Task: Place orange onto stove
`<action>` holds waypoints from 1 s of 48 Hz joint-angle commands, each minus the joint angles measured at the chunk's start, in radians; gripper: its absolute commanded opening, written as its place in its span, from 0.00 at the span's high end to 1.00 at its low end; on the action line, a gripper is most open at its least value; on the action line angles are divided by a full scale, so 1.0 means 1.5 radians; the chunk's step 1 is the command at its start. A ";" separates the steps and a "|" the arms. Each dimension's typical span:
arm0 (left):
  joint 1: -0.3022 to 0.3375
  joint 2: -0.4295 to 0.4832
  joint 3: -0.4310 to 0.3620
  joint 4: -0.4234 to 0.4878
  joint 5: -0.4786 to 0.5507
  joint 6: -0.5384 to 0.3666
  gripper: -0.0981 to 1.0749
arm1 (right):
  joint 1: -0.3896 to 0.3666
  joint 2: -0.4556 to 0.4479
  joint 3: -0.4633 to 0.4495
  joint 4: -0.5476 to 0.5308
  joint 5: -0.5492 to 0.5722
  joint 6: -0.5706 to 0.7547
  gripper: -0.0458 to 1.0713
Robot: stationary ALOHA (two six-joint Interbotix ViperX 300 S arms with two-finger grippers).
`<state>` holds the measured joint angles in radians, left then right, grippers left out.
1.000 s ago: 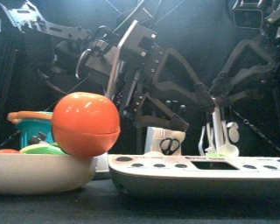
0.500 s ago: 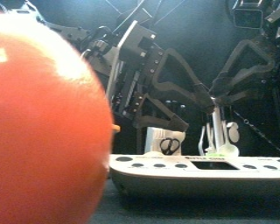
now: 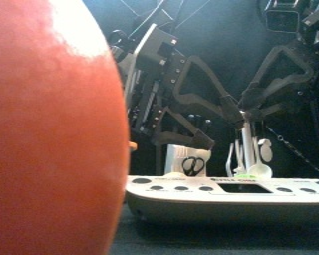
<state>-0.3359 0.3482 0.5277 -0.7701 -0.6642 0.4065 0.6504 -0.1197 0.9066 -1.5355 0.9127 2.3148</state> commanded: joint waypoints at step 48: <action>0.004 -0.110 0.069 0.042 -0.007 0.008 0.06 | -0.001 -0.005 -0.035 -0.006 -0.019 -0.002 0.17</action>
<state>-0.3329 0.2286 0.6274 -0.7256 -0.6642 0.4172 0.6504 -0.1197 0.8805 -1.5370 0.8928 2.3132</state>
